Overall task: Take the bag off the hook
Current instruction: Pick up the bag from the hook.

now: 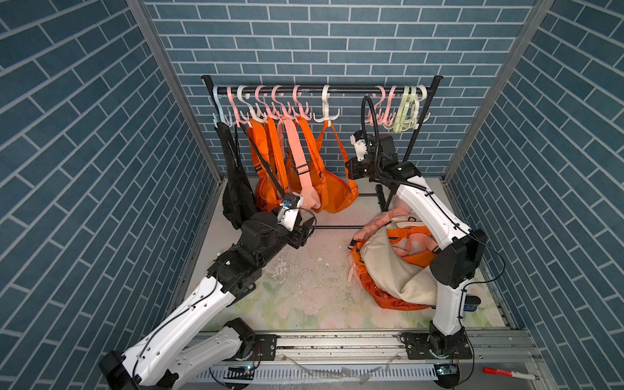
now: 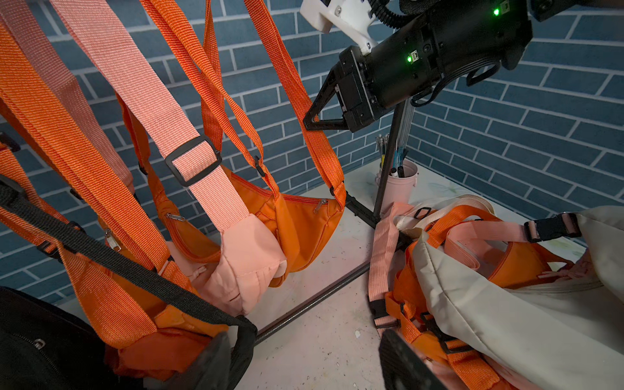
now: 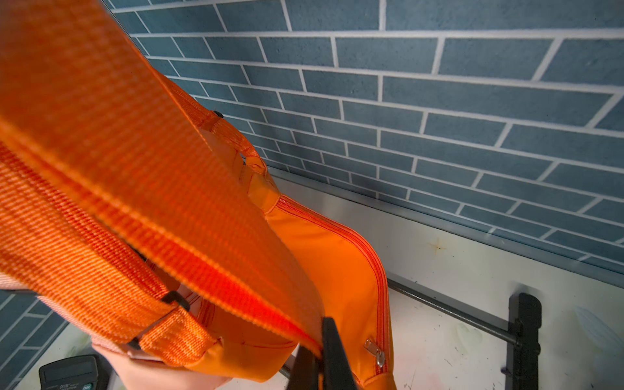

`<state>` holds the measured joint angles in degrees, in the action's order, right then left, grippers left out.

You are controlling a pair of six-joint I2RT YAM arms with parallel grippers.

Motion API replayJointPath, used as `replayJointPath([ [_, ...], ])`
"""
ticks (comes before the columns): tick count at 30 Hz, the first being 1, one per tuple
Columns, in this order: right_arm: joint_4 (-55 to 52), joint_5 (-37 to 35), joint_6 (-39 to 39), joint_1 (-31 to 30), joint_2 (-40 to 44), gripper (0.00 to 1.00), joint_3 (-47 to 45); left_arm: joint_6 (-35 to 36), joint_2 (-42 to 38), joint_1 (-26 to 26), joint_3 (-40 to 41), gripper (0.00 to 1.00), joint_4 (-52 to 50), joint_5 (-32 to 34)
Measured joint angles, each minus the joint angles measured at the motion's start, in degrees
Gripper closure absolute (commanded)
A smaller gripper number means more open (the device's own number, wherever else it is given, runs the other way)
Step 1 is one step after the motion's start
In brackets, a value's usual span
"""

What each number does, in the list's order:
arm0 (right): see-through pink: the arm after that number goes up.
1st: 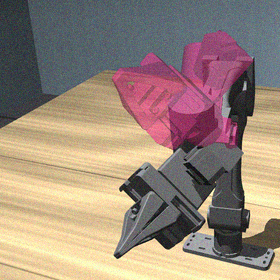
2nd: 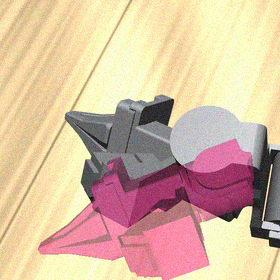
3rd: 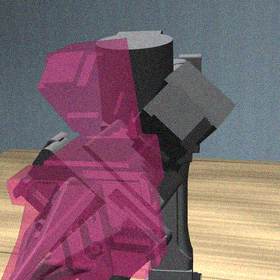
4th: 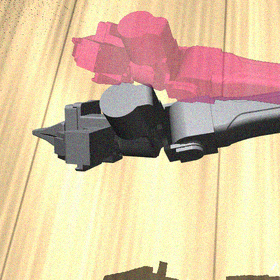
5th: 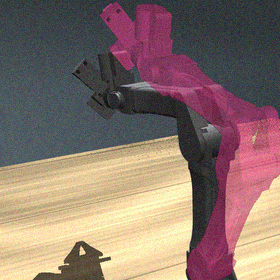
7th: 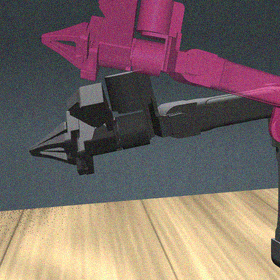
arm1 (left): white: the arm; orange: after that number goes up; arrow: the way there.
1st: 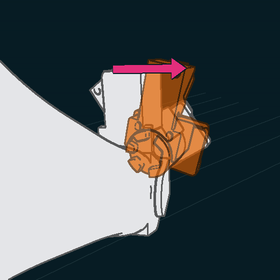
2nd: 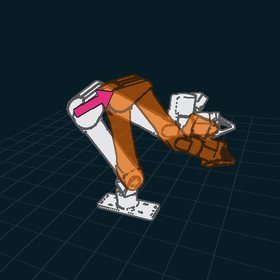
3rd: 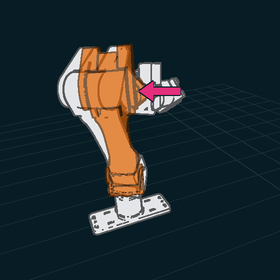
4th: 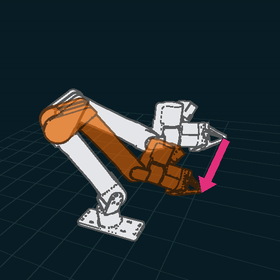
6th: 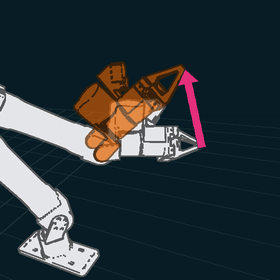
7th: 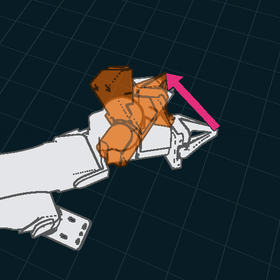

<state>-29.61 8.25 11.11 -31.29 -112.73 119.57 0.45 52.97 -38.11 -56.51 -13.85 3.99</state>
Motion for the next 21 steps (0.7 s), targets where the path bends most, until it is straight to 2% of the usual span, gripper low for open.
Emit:
replayJointPath([
  [6, 0.57, -0.79, -0.02, 0.00, 1.57, 1.00, -3.63, 0.00, 0.04, 0.00, 0.20, 0.30, 0.00, -0.02],
  [21, 0.66, -4.00, -0.04, 2.97, 12.46, 1.00, -13.60, 0.33, 1.92, 0.00, 0.20, 0.30, 1.25, 0.90],
])
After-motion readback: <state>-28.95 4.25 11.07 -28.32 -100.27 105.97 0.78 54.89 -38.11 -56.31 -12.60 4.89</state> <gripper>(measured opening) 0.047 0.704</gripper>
